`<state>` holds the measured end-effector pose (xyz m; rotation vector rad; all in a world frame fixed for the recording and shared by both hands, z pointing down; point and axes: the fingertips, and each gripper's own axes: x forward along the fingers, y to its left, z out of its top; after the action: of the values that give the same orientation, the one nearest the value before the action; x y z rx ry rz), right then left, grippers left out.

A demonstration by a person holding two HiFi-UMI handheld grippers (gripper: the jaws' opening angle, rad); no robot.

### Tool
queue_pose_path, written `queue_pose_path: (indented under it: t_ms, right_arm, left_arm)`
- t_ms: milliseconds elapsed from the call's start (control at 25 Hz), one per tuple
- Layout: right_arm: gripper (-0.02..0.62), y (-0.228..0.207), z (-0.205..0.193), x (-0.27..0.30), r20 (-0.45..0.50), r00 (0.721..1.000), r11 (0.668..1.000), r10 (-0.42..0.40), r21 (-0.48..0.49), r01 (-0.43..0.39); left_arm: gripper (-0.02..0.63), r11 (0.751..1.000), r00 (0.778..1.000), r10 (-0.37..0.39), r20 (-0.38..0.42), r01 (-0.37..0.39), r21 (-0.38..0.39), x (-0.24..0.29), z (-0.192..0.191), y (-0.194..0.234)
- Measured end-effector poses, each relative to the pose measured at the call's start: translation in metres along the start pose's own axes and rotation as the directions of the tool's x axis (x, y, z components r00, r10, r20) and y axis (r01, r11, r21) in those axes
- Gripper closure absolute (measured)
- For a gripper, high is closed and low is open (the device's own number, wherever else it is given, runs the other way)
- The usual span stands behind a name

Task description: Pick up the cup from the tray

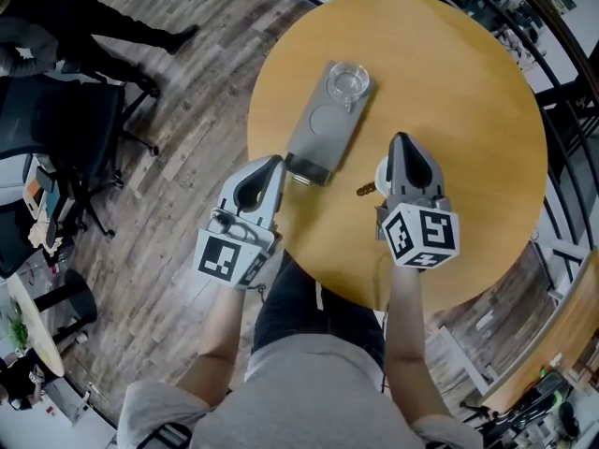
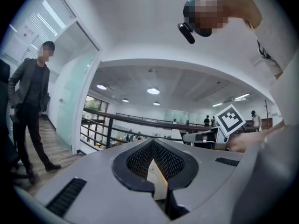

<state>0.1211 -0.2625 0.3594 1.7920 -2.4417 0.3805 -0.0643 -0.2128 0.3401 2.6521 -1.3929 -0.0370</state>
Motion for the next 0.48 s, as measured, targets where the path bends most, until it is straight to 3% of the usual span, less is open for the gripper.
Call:
queue_pose_path:
  t_ms: [240, 320, 480]
  right_arm:
    - [0.570, 0.022, 0.018, 0.049, -0.066, 0.986, 0.982, 0.154, -0.099, -0.160]
    - [0.438, 0.025, 0.018, 0.068, -0.114, 0.972, 0.968, 0.207, -0.119, -0.220]
    - [0.371, 0.027, 0.011, 0.105, -0.215, 0.944, 0.935, 0.249, -0.201, -0.293]
  left_arm:
    - [0.598, 0.999, 0.999, 0.043, -0.011, -0.043, 0.023, -0.010, 0.000, 0.022]
    - [0.597, 0.998, 0.999, 0.051, -0.019, -0.051, 0.023, -0.009, -0.003, 0.026]
    - [0.572, 0.998, 0.998, 0.058, -0.039, -0.057, 0.029, -0.005, -0.008, 0.034]
